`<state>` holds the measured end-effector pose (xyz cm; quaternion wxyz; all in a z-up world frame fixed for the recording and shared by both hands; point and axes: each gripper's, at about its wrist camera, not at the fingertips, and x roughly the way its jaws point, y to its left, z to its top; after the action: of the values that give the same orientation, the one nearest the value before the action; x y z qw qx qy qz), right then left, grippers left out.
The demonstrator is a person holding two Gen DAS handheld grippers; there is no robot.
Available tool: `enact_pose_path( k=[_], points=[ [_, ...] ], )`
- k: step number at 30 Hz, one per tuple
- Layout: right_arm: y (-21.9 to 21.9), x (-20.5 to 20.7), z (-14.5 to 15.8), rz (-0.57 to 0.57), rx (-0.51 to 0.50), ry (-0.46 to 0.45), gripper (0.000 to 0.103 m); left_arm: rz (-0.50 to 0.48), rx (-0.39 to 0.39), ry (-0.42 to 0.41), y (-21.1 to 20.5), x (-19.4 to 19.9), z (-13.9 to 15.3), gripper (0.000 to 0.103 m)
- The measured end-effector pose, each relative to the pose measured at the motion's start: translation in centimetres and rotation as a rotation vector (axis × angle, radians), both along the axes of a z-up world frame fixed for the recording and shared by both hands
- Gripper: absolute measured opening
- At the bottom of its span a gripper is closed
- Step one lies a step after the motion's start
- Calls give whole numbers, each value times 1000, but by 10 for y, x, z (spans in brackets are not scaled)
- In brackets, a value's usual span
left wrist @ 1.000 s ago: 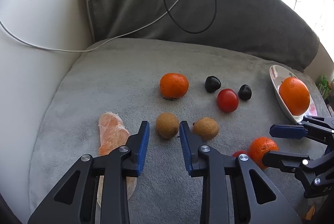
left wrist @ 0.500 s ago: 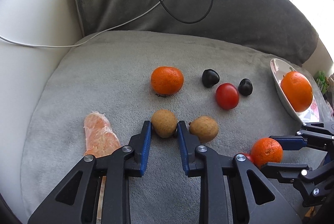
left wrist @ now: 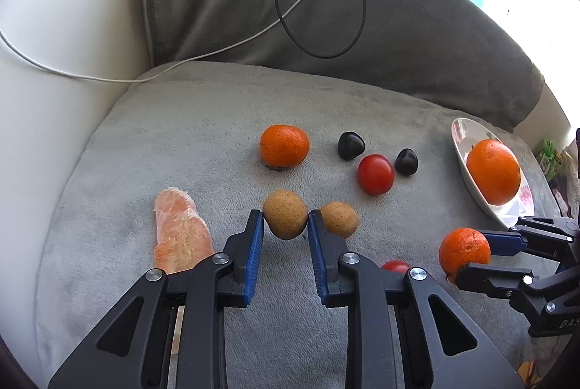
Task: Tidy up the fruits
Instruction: 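Grasp the tangerine with the right tool while the left tool grasps the kiwi, then carry tangerine and kiwi into the plate and open both tools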
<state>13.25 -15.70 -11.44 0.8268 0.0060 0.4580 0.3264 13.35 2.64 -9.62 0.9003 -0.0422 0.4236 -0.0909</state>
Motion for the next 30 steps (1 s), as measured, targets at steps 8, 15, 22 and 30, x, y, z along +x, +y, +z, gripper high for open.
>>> enact_pose_path(
  k=[8,15,22,30],
  points=[
    [-35,-13,19,-73,28,-52,41,-29,-41,-44,-14,-19,23,23],
    [-83,-19,33,-178,51,-84,41,-82,-63,-79,-39,-33,41,23],
    [-129,-21,41,-282,56,-109,41,-141,-79,-97,-70,-37,54,23],
    [-159,-25,38,-339,43,-114,41,-209,-96,-111,-109,-29,65,23]
  ],
)
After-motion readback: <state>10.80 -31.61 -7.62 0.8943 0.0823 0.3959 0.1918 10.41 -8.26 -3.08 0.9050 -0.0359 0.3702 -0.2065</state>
